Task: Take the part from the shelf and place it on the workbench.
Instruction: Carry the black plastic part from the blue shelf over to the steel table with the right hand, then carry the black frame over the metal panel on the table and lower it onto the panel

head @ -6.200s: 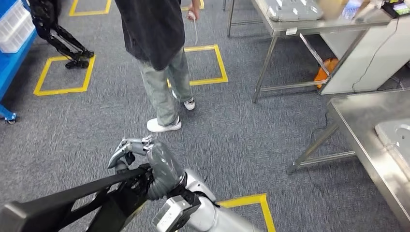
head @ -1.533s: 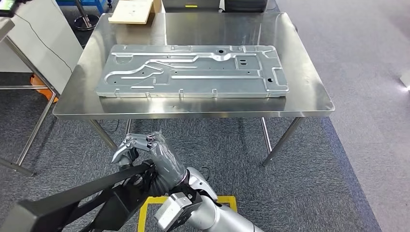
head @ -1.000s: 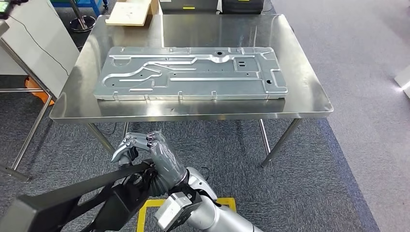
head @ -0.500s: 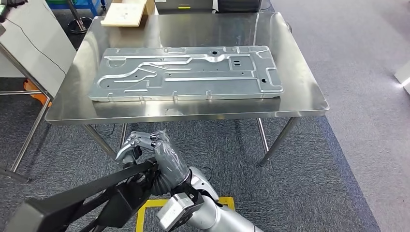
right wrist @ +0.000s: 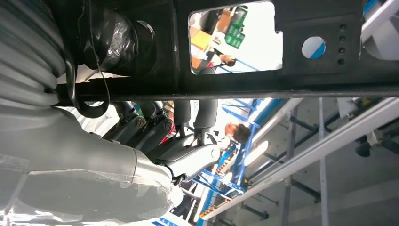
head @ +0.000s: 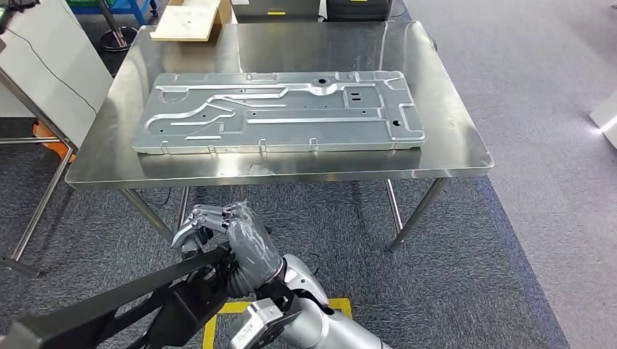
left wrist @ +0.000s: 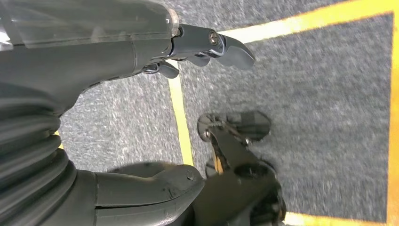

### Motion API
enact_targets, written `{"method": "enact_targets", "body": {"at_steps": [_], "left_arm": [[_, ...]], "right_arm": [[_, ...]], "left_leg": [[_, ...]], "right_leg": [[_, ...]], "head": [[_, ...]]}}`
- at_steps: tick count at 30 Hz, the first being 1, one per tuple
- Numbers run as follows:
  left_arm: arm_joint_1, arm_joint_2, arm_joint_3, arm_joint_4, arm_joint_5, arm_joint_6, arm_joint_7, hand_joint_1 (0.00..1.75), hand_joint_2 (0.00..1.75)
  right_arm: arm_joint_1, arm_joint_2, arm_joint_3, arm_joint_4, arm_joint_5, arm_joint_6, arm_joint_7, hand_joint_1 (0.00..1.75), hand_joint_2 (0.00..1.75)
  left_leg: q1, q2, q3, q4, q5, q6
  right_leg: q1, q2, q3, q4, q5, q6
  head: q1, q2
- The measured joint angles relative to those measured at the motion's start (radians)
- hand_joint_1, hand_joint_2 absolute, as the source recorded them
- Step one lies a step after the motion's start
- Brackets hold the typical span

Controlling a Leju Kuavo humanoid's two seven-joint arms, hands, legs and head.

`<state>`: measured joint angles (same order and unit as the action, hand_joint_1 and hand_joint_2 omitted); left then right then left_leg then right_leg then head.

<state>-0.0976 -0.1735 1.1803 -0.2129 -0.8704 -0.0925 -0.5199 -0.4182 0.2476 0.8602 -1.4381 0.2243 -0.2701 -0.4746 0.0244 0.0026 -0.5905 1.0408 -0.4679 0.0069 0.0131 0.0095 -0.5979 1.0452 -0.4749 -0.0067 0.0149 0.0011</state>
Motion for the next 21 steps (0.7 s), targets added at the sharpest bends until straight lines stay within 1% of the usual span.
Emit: {"method": "enact_targets", "body": {"at_steps": [1, 2, 3, 4, 5, 6, 7, 8, 9, 10, 11, 12, 13, 15, 16, 17, 18, 20, 21], "left_arm": [[0.0, 0.0, 0.0, 0.0, -0.001, 0.0, 0.0, 0.0, 1.75], [0.0, 0.0, 0.0, 0.0, -0.003, -0.001, 0.0, 0.0, 1.75], [-0.001, 0.0, 0.0, 0.0, -0.005, -0.002, -0.001, 0.0, 1.75], [-0.001, 0.0, 0.0, 0.0, -0.007, -0.002, -0.002, 0.0, 1.75], [-0.001, 0.0, 0.0, 0.0, -0.008, -0.003, -0.004, 0.0, 1.75], [0.0, 0.0, 0.0, 0.0, -0.009, -0.003, -0.006, 0.0, 1.75], [0.0, 0.0, 0.0, 0.0, -0.009, -0.003, -0.007, 0.0, 1.75], [0.0, 0.0, 0.0, 0.0, -0.009, -0.003, -0.009, 0.0, 1.75], [0.001, 0.0, 0.0, 0.0, -0.009, -0.003, -0.01, 0.0, 1.75], [0.001, 0.0, 0.0, 0.0, -0.009, -0.004, -0.011, 0.0, 1.75], [0.0, 0.0, 0.0, 0.0, -0.008, -0.004, -0.012, 0.0, 1.75], [0.0, -0.001, 0.0, 0.0, -0.008, -0.004, -0.012, 0.0, 1.75], [-0.001, -0.001, 0.0, 0.0, -0.007, -0.004, -0.013, 0.0, 1.75], [-0.002, 0.0, 0.0, 0.0, -0.006, -0.003, -0.014, 0.0, 1.75], [-0.003, 0.0, 0.0, 0.0, -0.006, -0.002, -0.014, 0.0, 1.75], [-0.003, 0.0, 0.0, 0.0, -0.006, -0.002, -0.014, 0.0, 1.75], [-0.003, 0.0, 0.0, 0.0, -0.006, -0.001, -0.015, 0.0, 1.75], [-0.001, 0.0, 0.0, 0.0, -0.006, 0.0, -0.015, 0.0, 1.75], [0.001, 0.0, 0.0, 0.0, -0.007, 0.0, -0.015, 0.0, 1.75]], "right_arm": [[0.0, 0.0, 0.0, 0.002, 0.003, -0.001, 0.001, 1.75, 1.75], [0.0, 0.0, 0.001, 0.004, 0.004, -0.002, 0.002, 1.75, 1.75], [0.001, 0.0, 0.001, 0.006, 0.005, -0.002, 0.002, 1.75, 1.75], [0.002, 0.0, 0.001, 0.009, 0.005, -0.002, 0.002, 1.75, 1.75], [0.004, 0.0, 0.001, 0.011, 0.005, -0.002, 0.003, 1.75, 1.75], [0.006, 0.0, 0.001, 0.014, 0.005, -0.002, 0.003, 1.75, 1.75], [0.007, 0.0, 0.001, 0.017, 0.005, -0.002, 0.003, 1.75, 1.75], [0.008, 0.0, 0.001, 0.018, 0.005, -0.002, 0.003, 1.75, 1.75], [0.008, 0.0, 0.001, 0.019, 0.005, -0.002, 0.003, 1.75, 1.75], [0.007, 0.0, 0.001, 0.019, 0.005, -0.002, 0.003, 1.75, 1.75], [0.007, 0.0, 0.001, 0.019, 0.005, -0.002, 0.003, 1.75, 1.75], [0.007, 0.0, 0.001, 0.019, 0.006, -0.002, 0.004, 1.75, 1.75], [0.007, 0.0, 0.001, 0.02, 0.006, -0.002, 0.004, 1.75, 1.75], [0.008, 0.0, 0.001, 0.02, 0.007, -0.003, 0.004, 1.75, 1.75], [0.008, 0.001, 0.001, 0.02, 0.008, -0.004, 0.004, 1.75, 1.75], [0.008, 0.002, 0.001, 0.019, 0.01, -0.006, 0.004, 1.75, 1.75], [0.007, 0.003, 0.001, 0.019, 0.013, -0.01, 0.004, 1.75, 1.75], [0.006, 0.004, 0.0, 0.02, 0.025, -0.026, 0.004, 1.75, 1.75], [0.006, 0.004, 0.0, 0.02, 0.035, -0.037, 0.006, 1.75, 1.75]], "left_leg": [[0.003, 0.001, 0.001, -0.004, 0.002, 0.007], [0.006, 0.001, 0.002, -0.008, 0.003, 0.013], [0.006, 0.002, 0.002, -0.009, 0.002, 0.017], [0.006, 0.002, 0.002, -0.01, -0.001, 0.02], [0.006, 0.003, 0.003, -0.009, -0.003, 0.021], [0.006, 0.003, 0.005, -0.009, -0.005, 0.02], [0.006, 0.003, 0.009, -0.009, -0.008, 0.018], [0.006, 0.002, 0.015, -0.009, -0.011, 0.016], [0.007, 0.002, 0.022, -0.01, -0.015, 0.013], [0.006, 0.002, 0.028, -0.01, -0.02, 0.008], [0.006, 0.002, 0.032, -0.011, -0.023, 0.002], [0.005, 0.002, 0.035, -0.013, -0.026, -0.004], [0.005, 0.003, 0.037, -0.016, -0.028, -0.011], [0.007, 0.005, 0.045, -0.02, -0.032, -0.024], [0.007, 0.005, 0.043, -0.009, -0.038, -0.028], [0.007, 0.005, 0.031, 0.02, -0.052, -0.031], [0.007, 0.005, 0.005, 0.072, -0.071, -0.032], [0.006, 0.004, -0.08, 0.207, -0.112, -0.034], [0.006, 0.004, -0.117, 0.254, -0.115, -0.035]], "right_leg": [[-0.001, -0.001, -0.007, 0.017, -0.013, 0.006], [-0.002, -0.002, -0.024, 0.053, -0.035, 0.011], [-0.007, -0.003, -0.051, 0.11, -0.064, 0.017], [-0.011, -0.003, -0.085, 0.176, -0.092, 0.021], [-0.015, -0.004, -0.117, 0.235, -0.11, 0.024], [-0.018, -0.004, -0.137, 0.267, -0.11, 0.026], [-0.021, -0.005, -0.137, 0.26, -0.091, 0.027], [-0.023, -0.005, -0.119, 0.216, -0.057, 0.026], [-0.024, -0.007, -0.086, 0.145, -0.017, 0.024], [-0.022, -0.009, -0.054, 0.08, 0.007, 0.019], [-0.019, -0.01, -0.029, 0.03, 0.02, 0.014], [-0.015, -0.011, -0.016, 0.001, 0.021, 0.009], [-0.011, -0.01, -0.013, -0.004, 0.014, 0.004], [-0.011, -0.007, -0.003, -0.017, 0.012, -0.007], [-0.014, -0.006, 0.007, -0.024, 0.01, -0.014], [-0.017, -0.007, 0.018, -0.033, 0.009, -0.02], [-0.018, -0.008, 0.03, -0.038, 0.005, -0.026], [-0.014, -0.009, 0.046, -0.04, -0.008, -0.034], [-0.011, -0.007, 0.055, -0.04, -0.016, -0.036]], "head": [[0.0, 0.0], [0.0, 0.0], [0.0, 0.0], [0.0, 0.0], [0.0, 0.0], [0.0, 0.0], [0.0, 0.0], [0.0, 0.0], [0.0, 0.0], [0.0, 0.0], [0.0, 0.0], [0.0, 0.0], [0.0, 0.0], [0.0, 0.0], [0.0, 0.0], [0.0, 0.0], [-0.001, 0.0], [-0.001, 0.0], [-0.001, 0.0]]}}
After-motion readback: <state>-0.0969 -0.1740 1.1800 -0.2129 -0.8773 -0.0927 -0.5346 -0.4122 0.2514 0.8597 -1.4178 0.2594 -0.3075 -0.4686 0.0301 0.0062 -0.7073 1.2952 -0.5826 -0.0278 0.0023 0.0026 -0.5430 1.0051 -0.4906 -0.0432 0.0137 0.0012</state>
